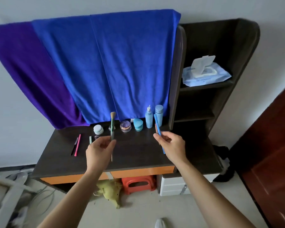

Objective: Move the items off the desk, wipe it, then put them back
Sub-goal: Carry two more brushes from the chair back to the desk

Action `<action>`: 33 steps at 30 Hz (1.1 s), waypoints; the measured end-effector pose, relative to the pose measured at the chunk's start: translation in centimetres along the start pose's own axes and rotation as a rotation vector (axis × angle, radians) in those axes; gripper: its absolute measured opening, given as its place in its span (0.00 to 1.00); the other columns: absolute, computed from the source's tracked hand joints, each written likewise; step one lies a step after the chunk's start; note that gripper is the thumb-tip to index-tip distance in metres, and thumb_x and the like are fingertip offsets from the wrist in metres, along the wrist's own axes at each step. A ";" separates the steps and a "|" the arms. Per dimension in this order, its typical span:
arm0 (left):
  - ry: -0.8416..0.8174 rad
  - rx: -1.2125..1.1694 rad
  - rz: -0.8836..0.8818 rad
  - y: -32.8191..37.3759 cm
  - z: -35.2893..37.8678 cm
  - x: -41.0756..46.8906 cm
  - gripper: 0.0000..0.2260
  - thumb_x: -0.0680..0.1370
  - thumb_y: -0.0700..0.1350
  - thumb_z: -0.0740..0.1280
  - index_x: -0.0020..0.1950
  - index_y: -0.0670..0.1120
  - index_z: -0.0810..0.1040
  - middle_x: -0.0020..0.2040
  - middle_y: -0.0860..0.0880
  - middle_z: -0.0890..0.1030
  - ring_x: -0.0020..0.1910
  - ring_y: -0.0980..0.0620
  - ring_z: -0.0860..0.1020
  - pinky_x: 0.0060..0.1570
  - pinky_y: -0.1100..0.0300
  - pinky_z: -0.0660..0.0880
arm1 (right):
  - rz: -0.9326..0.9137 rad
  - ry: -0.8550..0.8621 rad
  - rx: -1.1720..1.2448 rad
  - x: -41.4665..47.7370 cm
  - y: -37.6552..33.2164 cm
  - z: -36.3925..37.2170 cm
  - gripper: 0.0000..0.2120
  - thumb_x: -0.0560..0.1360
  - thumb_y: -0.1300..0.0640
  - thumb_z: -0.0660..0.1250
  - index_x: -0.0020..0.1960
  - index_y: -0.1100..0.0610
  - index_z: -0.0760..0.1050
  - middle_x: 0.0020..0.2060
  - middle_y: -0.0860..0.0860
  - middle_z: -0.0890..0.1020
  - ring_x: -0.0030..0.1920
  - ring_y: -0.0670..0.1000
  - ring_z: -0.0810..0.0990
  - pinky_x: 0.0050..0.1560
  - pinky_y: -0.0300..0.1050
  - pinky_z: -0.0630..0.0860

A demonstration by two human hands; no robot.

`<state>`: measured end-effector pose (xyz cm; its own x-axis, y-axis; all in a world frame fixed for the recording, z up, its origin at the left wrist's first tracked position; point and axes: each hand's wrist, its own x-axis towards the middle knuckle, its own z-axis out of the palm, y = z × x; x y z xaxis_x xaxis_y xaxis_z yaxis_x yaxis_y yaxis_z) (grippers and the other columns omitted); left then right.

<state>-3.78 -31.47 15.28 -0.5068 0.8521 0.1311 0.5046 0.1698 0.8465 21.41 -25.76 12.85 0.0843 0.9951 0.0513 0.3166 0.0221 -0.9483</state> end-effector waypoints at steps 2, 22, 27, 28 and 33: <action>0.018 0.031 -0.023 -0.5 0.9 2.4 0.07 0.72 0.48 0.75 0.38 0.59 0.80 0.34 0.62 0.81 0.37 0.61 0.80 0.44 0.56 0.76 | 0.018 -0.053 -0.009 3.3 0.2 1.7 0.10 0.72 0.44 0.76 0.46 0.51 0.85 0.33 0.46 0.84 0.37 0.47 0.83 0.46 0.49 0.80; -0.368 0.300 -0.375 -17.3 4.5 16.7 0.04 0.74 0.48 0.73 0.43 0.48 0.82 0.34 0.55 0.80 0.41 0.50 0.80 0.39 0.61 0.67 | 0.342 -0.466 -0.358 12.5 5.7 22.5 0.11 0.73 0.45 0.75 0.38 0.51 0.82 0.28 0.43 0.82 0.32 0.41 0.80 0.41 0.43 0.78; -0.449 0.315 -0.403 -21.1 5.8 17.7 0.05 0.74 0.49 0.72 0.45 0.49 0.81 0.35 0.57 0.78 0.38 0.54 0.76 0.40 0.63 0.66 | 0.472 -0.510 -0.421 11.6 8.8 27.8 0.13 0.73 0.44 0.75 0.41 0.54 0.84 0.31 0.47 0.84 0.35 0.46 0.84 0.45 0.50 0.82; -0.457 0.315 -0.409 -21.7 6.0 17.8 0.05 0.74 0.49 0.72 0.46 0.49 0.81 0.35 0.57 0.78 0.38 0.54 0.76 0.40 0.64 0.66 | 0.487 -0.517 -0.437 11.6 9.1 28.7 0.13 0.73 0.44 0.75 0.41 0.54 0.84 0.32 0.48 0.84 0.35 0.46 0.84 0.45 0.49 0.82; -0.498 0.343 -0.413 -23.4 6.6 18.5 0.05 0.74 0.49 0.72 0.45 0.49 0.81 0.35 0.56 0.78 0.42 0.49 0.81 0.40 0.62 0.68 | 0.496 -0.503 -0.516 12.0 9.6 31.1 0.12 0.74 0.43 0.74 0.42 0.52 0.84 0.32 0.45 0.84 0.36 0.45 0.83 0.41 0.42 0.78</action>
<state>-20.31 -16.37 -5.50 -0.3665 0.7950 -0.4834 0.5728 0.6022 0.5561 -3.96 -10.63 -5.38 -0.0629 0.8055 -0.5893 0.7521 -0.3499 -0.5585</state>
